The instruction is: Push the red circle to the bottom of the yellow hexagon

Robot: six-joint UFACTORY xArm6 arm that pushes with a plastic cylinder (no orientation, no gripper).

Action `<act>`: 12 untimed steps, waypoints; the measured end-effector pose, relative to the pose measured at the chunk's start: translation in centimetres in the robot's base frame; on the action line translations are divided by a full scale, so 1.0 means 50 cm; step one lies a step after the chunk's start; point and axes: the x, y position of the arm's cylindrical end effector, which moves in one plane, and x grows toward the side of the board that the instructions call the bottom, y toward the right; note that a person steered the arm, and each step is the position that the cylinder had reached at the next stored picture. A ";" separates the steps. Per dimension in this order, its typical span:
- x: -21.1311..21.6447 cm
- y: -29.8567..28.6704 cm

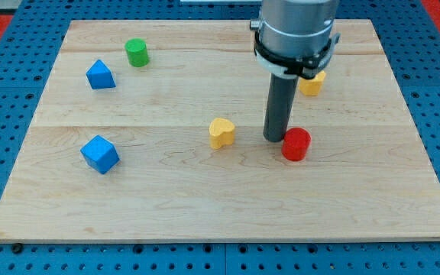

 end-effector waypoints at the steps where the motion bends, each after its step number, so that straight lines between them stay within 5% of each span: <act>1: 0.088 0.007; 5: 0.038 0.237; 9: -0.006 0.057; 12: -0.107 0.159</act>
